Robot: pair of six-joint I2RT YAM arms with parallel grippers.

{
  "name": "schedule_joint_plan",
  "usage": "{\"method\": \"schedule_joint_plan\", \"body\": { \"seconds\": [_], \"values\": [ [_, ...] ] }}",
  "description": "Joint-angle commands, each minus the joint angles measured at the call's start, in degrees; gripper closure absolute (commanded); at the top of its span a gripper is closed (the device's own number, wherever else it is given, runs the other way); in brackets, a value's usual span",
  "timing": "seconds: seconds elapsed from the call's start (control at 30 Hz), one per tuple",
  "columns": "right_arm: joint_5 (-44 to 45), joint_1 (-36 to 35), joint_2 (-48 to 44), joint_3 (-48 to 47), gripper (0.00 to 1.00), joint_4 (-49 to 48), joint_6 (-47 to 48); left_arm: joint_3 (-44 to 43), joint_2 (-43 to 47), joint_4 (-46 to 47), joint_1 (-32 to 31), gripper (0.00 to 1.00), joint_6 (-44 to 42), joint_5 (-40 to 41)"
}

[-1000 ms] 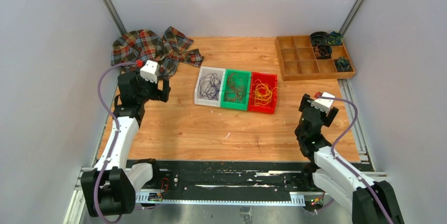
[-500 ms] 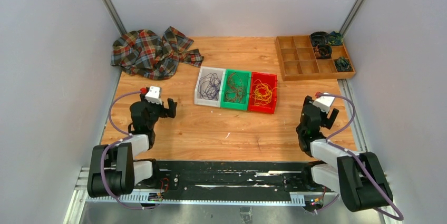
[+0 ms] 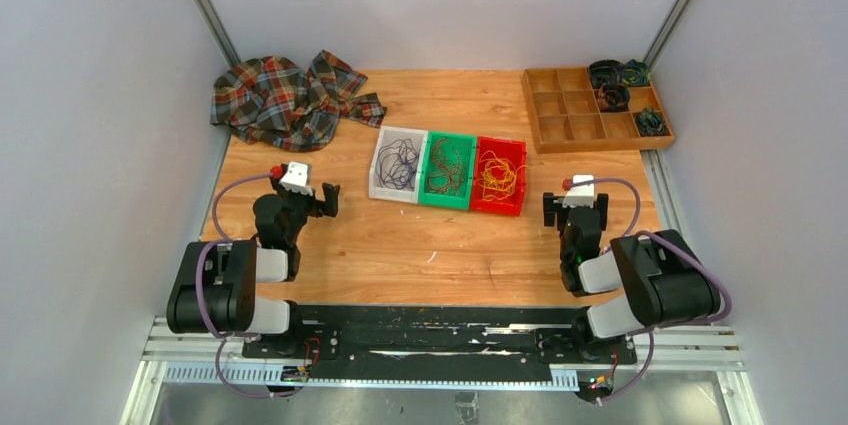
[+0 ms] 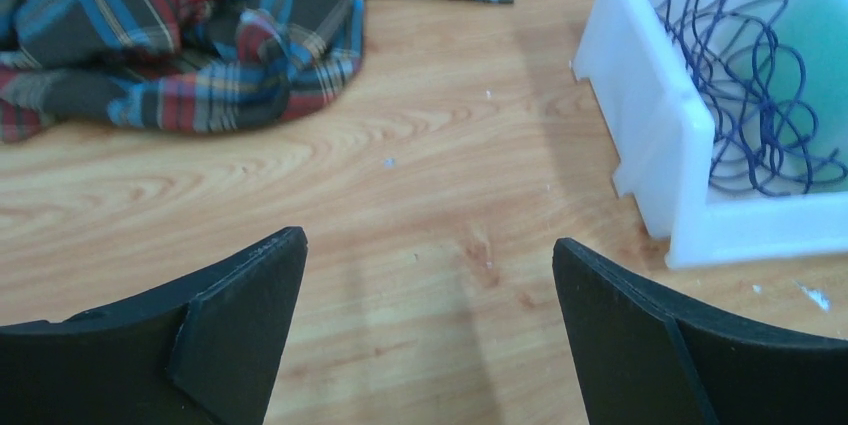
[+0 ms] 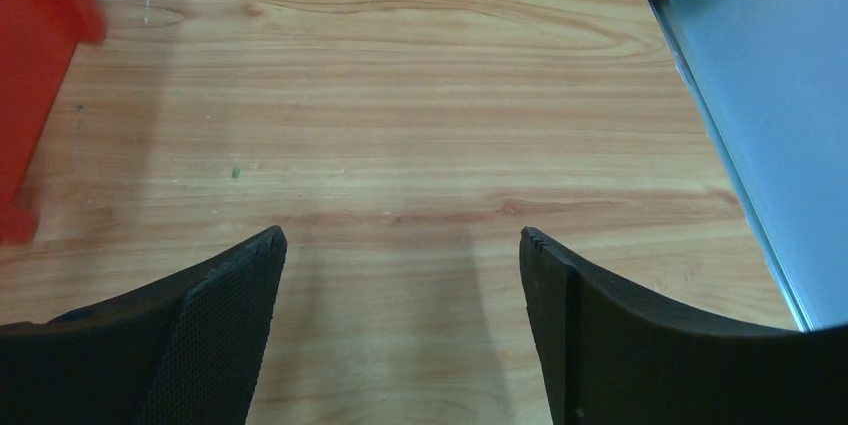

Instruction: Untangle the cables

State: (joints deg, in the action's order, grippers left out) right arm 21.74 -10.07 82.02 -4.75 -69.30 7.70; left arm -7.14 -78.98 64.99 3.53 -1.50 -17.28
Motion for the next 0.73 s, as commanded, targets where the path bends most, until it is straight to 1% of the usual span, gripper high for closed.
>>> {"method": "schedule_joint_plan", "body": {
  "seconds": [0.0,0.03,0.1,0.13,0.2,0.3,0.4,0.7],
  "values": [
    [-1.23,1.54,0.72,-3.52,0.13,-1.59,0.72,-2.84,-0.61,1.48,-1.65,0.02,-1.63,3.82],
    [1.91,2.41,0.61,-5.75,0.13,3.99,-1.56,-2.44,-0.95,2.56,-1.68,0.02,-1.35,3.91],
    [0.4,4.26,-0.07,-6.8,0.13,6.08,-2.91,-3.55,1.47,-3.82,-1.68,0.02,-2.76,3.87],
    [0.32,4.26,-0.25,-6.8,0.13,6.25,-2.95,-3.43,1.38,-3.37,-1.68,0.02,-2.8,3.76],
    [0.15,4.26,-0.01,-6.3,0.13,4.86,-2.5,-2.5,-0.21,1.35,-1.68,0.02,-1.62,3.66],
    [0.12,4.26,0.01,-6.39,0.12,4.92,-2.52,-3.08,0.74,-1.49,-1.68,0.02,-2.02,3.72],
    [0.15,4.26,0.08,-6.41,0.12,4.85,-2.43,-2.74,0.07,0.35,-1.67,0.02,-1.76,3.81],
    [-0.13,4.35,0.04,-6.65,0.12,5.48,-2.7,-2.85,0.24,-0.18,-1.68,0.02,-1.84,3.77]
  ]
}}
